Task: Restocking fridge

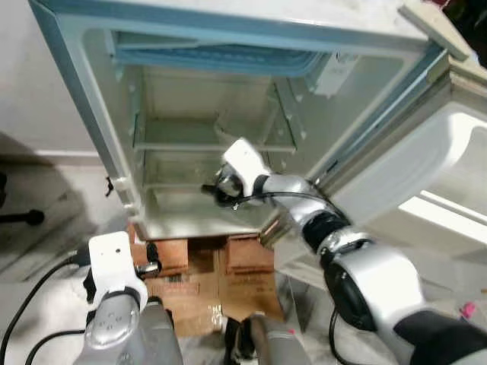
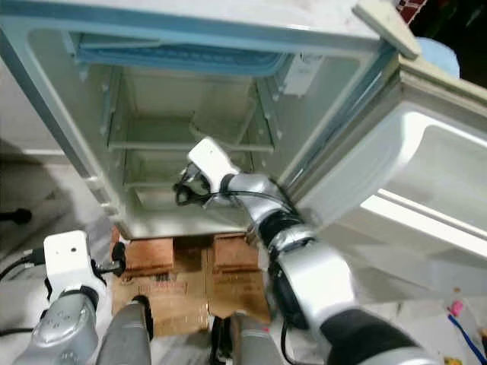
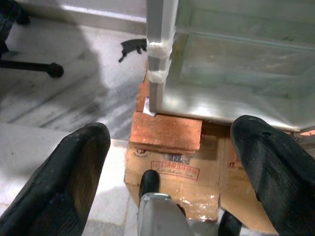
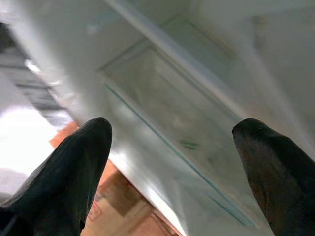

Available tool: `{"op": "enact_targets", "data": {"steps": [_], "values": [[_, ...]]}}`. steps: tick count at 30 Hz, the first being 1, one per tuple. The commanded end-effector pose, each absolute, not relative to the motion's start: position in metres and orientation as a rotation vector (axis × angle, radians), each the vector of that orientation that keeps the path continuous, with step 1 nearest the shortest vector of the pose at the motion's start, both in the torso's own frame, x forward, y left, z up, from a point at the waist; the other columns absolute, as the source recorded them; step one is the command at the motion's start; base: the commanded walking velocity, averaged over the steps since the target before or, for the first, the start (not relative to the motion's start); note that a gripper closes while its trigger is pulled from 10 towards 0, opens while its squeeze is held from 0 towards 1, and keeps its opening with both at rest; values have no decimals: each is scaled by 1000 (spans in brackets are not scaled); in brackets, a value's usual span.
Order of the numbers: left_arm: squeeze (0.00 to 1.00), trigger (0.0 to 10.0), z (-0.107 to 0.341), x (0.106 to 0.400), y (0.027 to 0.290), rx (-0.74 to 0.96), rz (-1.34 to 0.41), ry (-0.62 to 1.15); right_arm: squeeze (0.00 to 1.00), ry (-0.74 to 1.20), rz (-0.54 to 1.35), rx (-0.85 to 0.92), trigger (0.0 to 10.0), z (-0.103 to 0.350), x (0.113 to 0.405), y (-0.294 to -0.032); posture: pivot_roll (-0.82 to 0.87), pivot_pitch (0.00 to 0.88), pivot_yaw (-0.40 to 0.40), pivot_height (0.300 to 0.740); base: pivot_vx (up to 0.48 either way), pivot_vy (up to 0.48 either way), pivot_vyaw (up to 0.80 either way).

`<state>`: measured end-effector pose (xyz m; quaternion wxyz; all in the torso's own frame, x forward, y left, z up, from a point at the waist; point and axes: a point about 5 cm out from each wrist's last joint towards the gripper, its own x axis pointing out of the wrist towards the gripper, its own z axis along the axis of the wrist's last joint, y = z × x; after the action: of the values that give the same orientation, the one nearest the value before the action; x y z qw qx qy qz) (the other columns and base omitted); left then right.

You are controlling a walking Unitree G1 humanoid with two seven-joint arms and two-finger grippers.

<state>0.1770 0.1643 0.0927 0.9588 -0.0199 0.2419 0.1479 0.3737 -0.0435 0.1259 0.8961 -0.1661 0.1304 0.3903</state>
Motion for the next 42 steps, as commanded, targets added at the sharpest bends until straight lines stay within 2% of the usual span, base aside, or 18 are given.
{"op": "enact_targets", "data": {"steps": [1, 11, 17, 21, 24, 35, 42], "values": [[0, 10000, 91, 175, 151, -123, 299, 511, 0, 331, 812, -337, 10000, 113, 369, -45, 236, 228, -227, 740, 0, 0, 0], [0, 10000, 94, 172, 151, -115, 302, 510, 0, 366, 877, -433, 10000, 107, 359, -22, 253, 249, -232, 740, 0, 0, 0], [0, 10000, 94, 160, 154, -114, 328, 527, 0, 366, 839, -462, 10000, 106, 360, -20, 271, 277, -242, 740, 0, 0, 0], [0, 10000, 94, 147, 155, -111, 348, 553, 0, 314, 686, -496, 10000, 116, 371, -29, 283, 302, -243, 740, 0, 0, 0], [0, 10000, 95, 140, 155, -111, 352, 564, 0, 266, 575, -407, 10000, 131, 381, -38, 300, 314, -241, 740, 0, 0, 0], [0, 10000, 94, 148, 153, -108, 344, 564, 0, 123, 363, -326, 10000, 170, 403, -66, 273, 303, -240, 740, 0, 0, 0], [0, 10000, 92, 176, 150, -114, 299, 507, 0, 83, 406, -230, 10000, 171, 404, -87, 223, 182, -224, 740, 0, 0, 0]]}}
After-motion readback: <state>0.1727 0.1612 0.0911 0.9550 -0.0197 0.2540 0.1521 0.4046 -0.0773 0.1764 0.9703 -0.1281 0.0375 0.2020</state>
